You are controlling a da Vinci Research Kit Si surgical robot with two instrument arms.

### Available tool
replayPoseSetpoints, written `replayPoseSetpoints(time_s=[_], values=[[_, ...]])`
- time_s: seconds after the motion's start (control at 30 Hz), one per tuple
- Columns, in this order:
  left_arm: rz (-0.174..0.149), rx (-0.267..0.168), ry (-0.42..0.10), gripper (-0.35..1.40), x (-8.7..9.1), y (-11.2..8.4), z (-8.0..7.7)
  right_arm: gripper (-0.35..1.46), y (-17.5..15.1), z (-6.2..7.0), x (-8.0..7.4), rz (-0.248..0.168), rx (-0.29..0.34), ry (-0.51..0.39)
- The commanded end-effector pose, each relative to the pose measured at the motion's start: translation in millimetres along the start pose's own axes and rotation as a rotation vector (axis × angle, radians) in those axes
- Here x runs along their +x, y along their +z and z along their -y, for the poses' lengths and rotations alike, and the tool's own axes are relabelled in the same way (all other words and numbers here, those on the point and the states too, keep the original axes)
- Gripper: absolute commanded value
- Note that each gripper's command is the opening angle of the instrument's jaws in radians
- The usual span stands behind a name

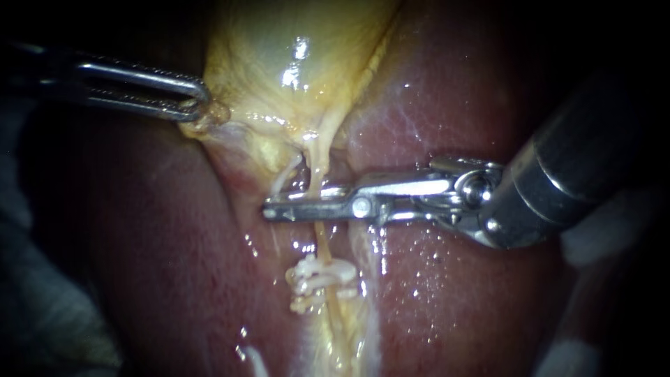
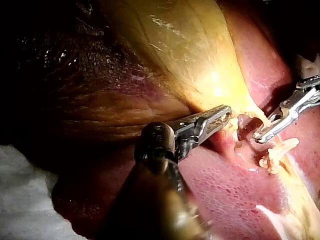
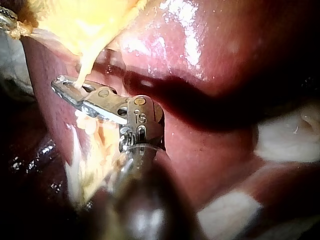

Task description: Going back third clip right tube

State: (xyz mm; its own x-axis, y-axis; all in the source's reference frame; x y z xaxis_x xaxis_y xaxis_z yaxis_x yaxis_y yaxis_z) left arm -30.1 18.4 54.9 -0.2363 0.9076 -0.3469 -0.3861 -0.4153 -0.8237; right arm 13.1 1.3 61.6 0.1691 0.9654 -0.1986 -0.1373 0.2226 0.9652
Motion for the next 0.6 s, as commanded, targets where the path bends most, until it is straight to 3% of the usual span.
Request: replayPoseSetpoints(time_s=[0.03, 0.07, 0.2, 0.4, 0.6], values=[[0.000, 0.000, 0.000, -0.35, 0.0, 0.0, 0.0, -0.13, 0.3, -0.2, -0.2, -0.003, 0.003, -0.037], [0.000, 0.000, 0.000, -0.35, 0.0, 0.0, 0.0, 0.03, 0.7, -0.3, -0.3, -0.003, 0.003, -0.086], [0.000, 0.000, 0.000, -0.35, -0.1, 0.0, 0.0, 0.34, 1.5, -1.7, -0.9, -0.003, -0.002, -0.153], [0.000, 0.000, 0.001, -0.35, -0.2, 0.0, 0.0, 0.42, 1.6, -4.7, -2.0, -0.005, -0.006, -0.185], [0.000, 0.000, 0.001, -0.35, -0.2, 0.0, 0.0, 0.42, 0.5, -5.4, -1.7, -0.012, -0.014, -0.221]])
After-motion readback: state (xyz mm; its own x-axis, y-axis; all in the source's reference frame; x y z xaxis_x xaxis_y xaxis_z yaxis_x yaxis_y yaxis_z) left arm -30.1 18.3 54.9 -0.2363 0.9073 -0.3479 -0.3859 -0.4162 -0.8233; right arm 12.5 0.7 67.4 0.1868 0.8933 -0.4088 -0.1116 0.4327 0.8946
